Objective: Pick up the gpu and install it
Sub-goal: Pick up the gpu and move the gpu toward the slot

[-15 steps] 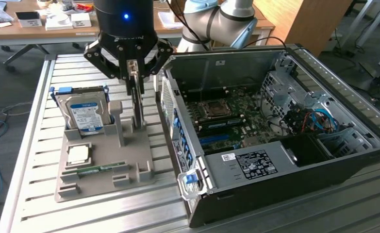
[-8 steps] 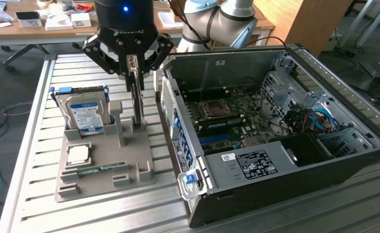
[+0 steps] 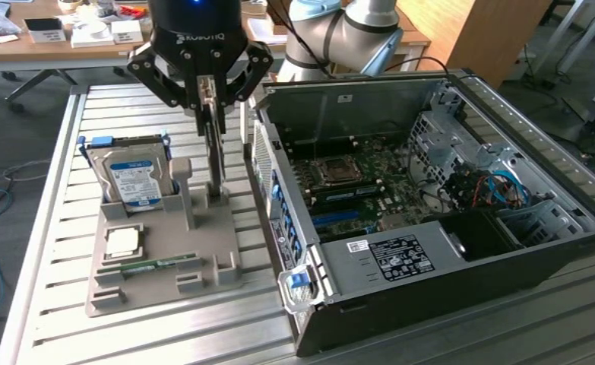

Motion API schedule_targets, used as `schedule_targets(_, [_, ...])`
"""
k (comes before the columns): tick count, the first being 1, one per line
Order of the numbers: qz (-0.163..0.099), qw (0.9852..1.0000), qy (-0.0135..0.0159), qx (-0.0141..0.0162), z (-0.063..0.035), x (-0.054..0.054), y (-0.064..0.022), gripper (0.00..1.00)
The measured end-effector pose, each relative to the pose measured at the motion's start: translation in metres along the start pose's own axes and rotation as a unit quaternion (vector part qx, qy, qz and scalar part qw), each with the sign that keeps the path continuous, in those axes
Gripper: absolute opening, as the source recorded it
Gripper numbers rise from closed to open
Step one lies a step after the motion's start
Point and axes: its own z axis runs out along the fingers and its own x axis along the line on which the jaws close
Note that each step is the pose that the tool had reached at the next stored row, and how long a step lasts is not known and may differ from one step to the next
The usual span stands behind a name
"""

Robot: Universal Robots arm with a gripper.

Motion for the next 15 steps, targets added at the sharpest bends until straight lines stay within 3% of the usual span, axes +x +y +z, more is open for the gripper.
schedule_targets(6, [0.0,1.0,0.0,0.0,-0.0064,-0.0003,0.0003,0.27])
schedule_targets(15, [0.0,1.0,0.0001,0.0001,-0.0075,-0.0003,0.0003,0.27])
